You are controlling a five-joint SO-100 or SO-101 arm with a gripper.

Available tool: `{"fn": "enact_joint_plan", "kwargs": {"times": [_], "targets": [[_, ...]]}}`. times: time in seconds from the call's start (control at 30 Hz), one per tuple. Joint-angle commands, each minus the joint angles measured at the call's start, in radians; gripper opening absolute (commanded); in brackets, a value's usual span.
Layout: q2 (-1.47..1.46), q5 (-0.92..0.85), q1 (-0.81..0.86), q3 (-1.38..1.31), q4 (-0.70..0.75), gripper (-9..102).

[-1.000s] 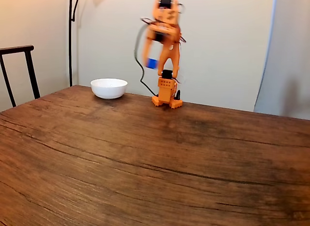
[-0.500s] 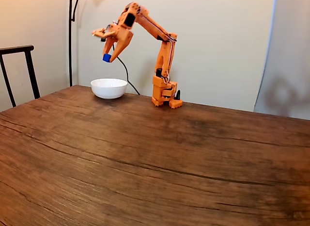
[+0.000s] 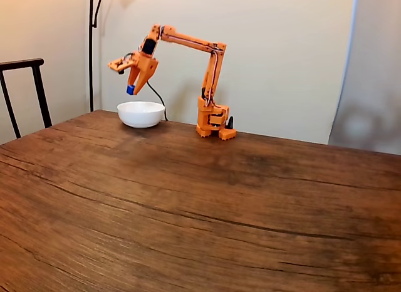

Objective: Grasp the cube and drop it in the bowl

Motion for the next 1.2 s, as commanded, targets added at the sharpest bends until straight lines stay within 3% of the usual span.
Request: {"fn": "enact_joint_plan", "kwargs": {"times": [0.0,0.23,0.5,0.63,0.87,1.17], "targets": [[0.031,0.008,0.051,0.054,-0.081,4],[0.031,0.008,0.232,0.133,-0.207,4],[-0.011,0.046,0.394,0.133,-0.209,5],[-0.041,0.092,0.42,0.133,-0.201,6],[-0.046,0.092,0.428,0.133,-0.199,24],[-0.028,0.095,0.413,0.121,-0.193,24]]}}
